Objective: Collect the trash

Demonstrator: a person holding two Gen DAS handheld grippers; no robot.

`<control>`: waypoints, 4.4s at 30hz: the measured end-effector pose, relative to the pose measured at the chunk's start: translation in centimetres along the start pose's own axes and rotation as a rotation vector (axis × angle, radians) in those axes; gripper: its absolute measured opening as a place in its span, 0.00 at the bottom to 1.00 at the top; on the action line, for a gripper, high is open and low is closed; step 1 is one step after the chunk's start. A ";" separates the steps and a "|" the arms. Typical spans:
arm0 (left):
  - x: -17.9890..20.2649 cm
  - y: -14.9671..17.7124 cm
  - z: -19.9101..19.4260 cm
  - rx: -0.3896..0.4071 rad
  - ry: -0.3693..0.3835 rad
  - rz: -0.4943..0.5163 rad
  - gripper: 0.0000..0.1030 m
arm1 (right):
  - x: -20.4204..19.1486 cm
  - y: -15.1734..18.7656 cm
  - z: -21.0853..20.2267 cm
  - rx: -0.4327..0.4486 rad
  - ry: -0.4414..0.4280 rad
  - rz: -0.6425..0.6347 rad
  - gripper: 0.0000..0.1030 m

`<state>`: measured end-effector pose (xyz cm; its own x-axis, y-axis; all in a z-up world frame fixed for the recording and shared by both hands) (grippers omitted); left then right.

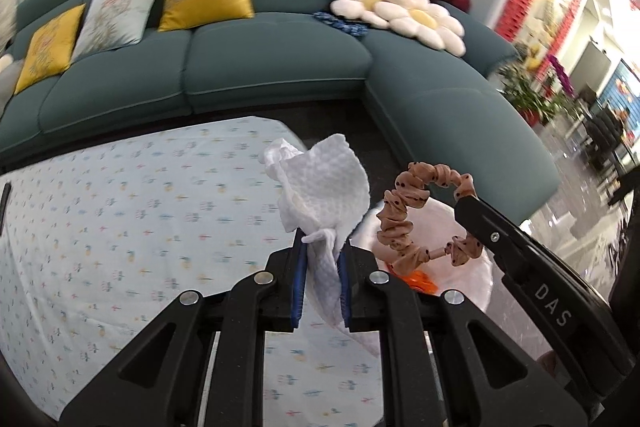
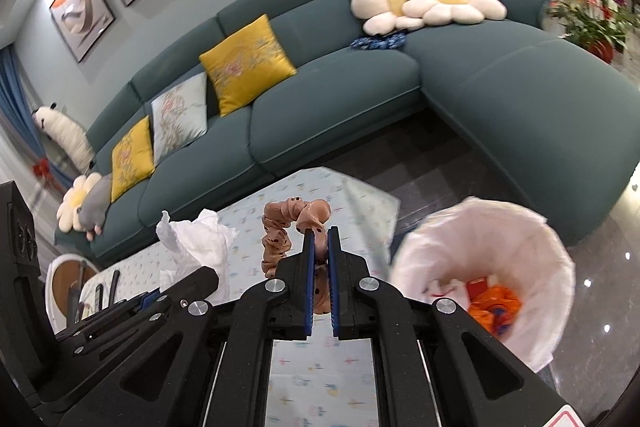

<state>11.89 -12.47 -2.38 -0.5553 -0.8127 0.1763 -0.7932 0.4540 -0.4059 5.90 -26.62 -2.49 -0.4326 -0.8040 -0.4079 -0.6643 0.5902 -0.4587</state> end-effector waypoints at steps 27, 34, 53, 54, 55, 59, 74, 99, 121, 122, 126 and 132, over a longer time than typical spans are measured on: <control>9.0 1.9 4.2 -0.063 0.050 0.097 0.62 | 11.6 2.8 -2.2 -0.012 0.153 0.079 0.30; 8.1 2.2 3.3 -0.043 0.010 0.089 0.63 | 11.4 3.2 -2.3 -0.030 0.174 0.060 0.33; 4.9 10.7 2.5 -0.028 -0.140 0.077 0.77 | 9.0 10.7 -5.5 -0.100 0.327 -0.085 0.82; 4.7 11.1 2.7 -0.035 -0.138 0.066 0.77 | 9.1 11.2 -5.6 -0.106 0.328 -0.080 0.82; 4.6 11.6 2.8 -0.041 -0.134 0.057 0.77 | 9.1 11.7 -5.6 -0.111 0.334 -0.082 0.82; 3.9 13.2 3.1 -0.054 -0.138 0.025 0.77 | 9.0 13.1 -5.4 -0.132 0.358 -0.098 0.84; 0.7 15.2 4.2 -0.049 -0.185 -0.014 0.80 | 7.9 14.5 -4.7 -0.108 0.398 -0.119 0.93; 1.2 15.7 4.0 -0.049 -0.197 -0.001 0.80 | 7.8 14.9 -4.2 -0.116 0.404 -0.104 0.93; 1.5 15.3 3.5 -0.048 -0.192 0.001 0.80 | 8.1 14.7 -4.3 -0.113 0.406 -0.100 0.93; 1.5 15.3 3.4 -0.048 -0.192 0.000 0.80 | 8.1 14.7 -4.3 -0.112 0.406 -0.101 0.93; 1.5 15.3 3.4 -0.046 -0.192 0.002 0.80 | 8.1 14.7 -4.3 -0.111 0.407 -0.100 0.93; 1.7 15.3 3.3 -0.045 -0.193 -0.002 0.80 | 8.1 14.7 -4.2 -0.112 0.408 -0.101 0.93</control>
<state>-0.34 -8.15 -11.26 -0.4993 -0.8664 0.0004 -0.8070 0.4648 -0.3643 -9.97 -24.78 -9.22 -0.5522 -0.8337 -0.0098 -0.7683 0.5134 -0.3823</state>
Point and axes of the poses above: each gripper's, at about its wrist camera, not at the fingertips, and z roughly the way its jaws point, x to its right, y to its underside, the point moved 4 cm from there along z, roughly the way its jaws point, and after that the axes turned 13 degrees about -x, right-handed, at the moved point
